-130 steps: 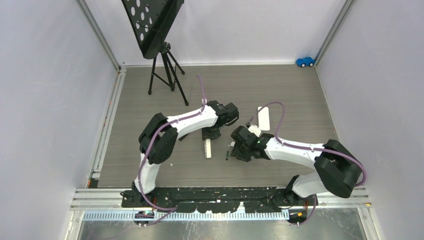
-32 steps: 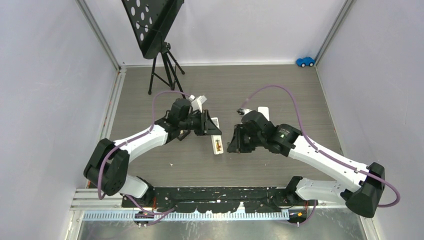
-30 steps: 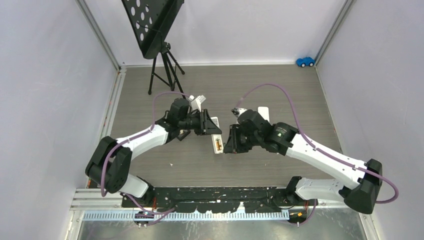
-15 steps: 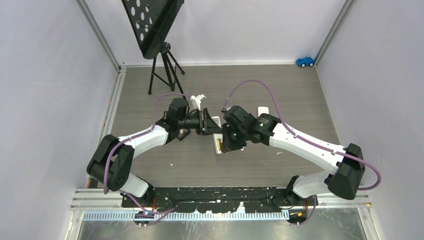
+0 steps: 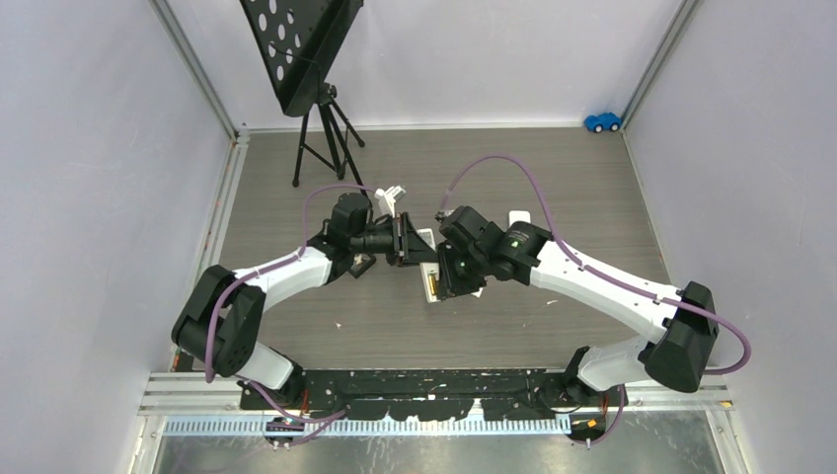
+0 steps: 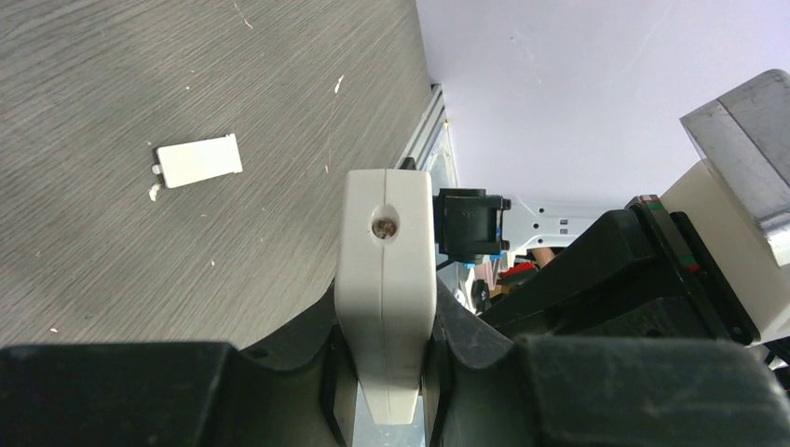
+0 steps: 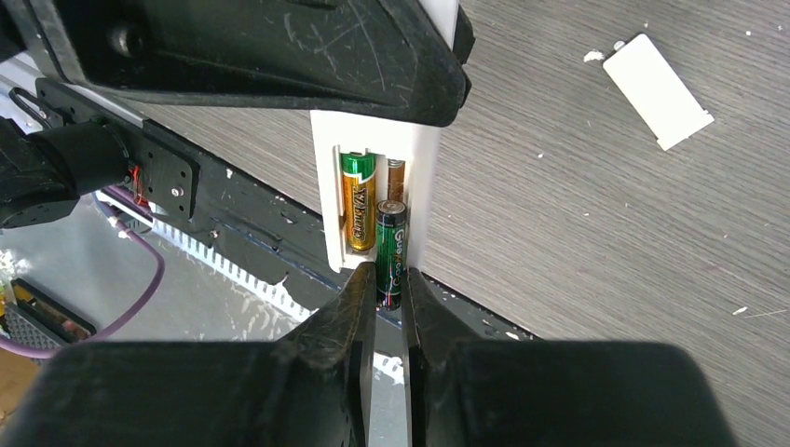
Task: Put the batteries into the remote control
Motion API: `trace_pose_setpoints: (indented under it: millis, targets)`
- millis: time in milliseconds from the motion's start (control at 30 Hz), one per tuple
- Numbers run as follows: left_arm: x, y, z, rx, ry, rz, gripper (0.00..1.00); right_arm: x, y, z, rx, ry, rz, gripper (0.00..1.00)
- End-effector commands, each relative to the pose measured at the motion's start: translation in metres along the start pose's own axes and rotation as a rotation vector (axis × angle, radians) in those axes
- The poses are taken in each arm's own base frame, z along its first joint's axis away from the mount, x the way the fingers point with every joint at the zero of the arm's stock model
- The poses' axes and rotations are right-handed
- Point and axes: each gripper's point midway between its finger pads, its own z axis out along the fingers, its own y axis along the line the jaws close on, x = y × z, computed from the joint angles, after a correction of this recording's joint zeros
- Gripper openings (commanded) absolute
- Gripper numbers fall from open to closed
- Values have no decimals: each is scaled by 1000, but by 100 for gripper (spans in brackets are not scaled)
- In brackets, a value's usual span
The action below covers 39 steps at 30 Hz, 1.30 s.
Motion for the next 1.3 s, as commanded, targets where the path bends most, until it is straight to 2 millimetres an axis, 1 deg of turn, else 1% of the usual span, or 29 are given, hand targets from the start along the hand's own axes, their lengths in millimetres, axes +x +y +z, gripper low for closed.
trace_pose_setpoints:
  millis: [0,100,267,333,500,533,600,733,800,833,900,967,1067,1267]
  targets:
    - [0,-18,-4,73,18,8,0,-17,7,-1,3,-53,-23,16]
    - [1,-17,-4,67,20,-1,0,-20,8,-1,5,-66,-18,21]
    - [1,-17,-4,66,18,-16,0,-23,12,-6,-15,-84,-16,35]
    - [0,-17,-4,63,13,-17,0,-25,14,-9,-28,-98,-10,38]
    - [-3,-18,-3,61,1,-28,0,-31,18,-24,-64,-156,20,42]
    - [-4,-19,-3,62,-5,-37,0,-32,18,-27,-70,-170,29,44]
    - [-7,-20,-4,65,-19,-60,0,-40,12,-35,-51,-235,70,49]
    - [-17,-33,-8,115,-77,-124,0,-53,8,-52,-106,-385,193,64]
    - [-24,-45,-11,162,-113,-149,0,-59,8,-62,-163,-474,271,69]
    - [-30,-54,-13,196,-139,-152,0,-64,10,-73,-214,-534,309,71]
    - [-40,-67,-19,242,-196,-184,0,-70,13,-82,-301,-610,380,74]
    - [-49,-75,-24,274,-248,-229,0,-76,18,-92,-388,-674,431,75]
    - [-58,-86,-31,316,-297,-289,0,-82,21,-99,-474,-724,500,76]
    - [-63,-97,-38,351,-329,-319,0,-93,26,-106,-578,-784,595,77]
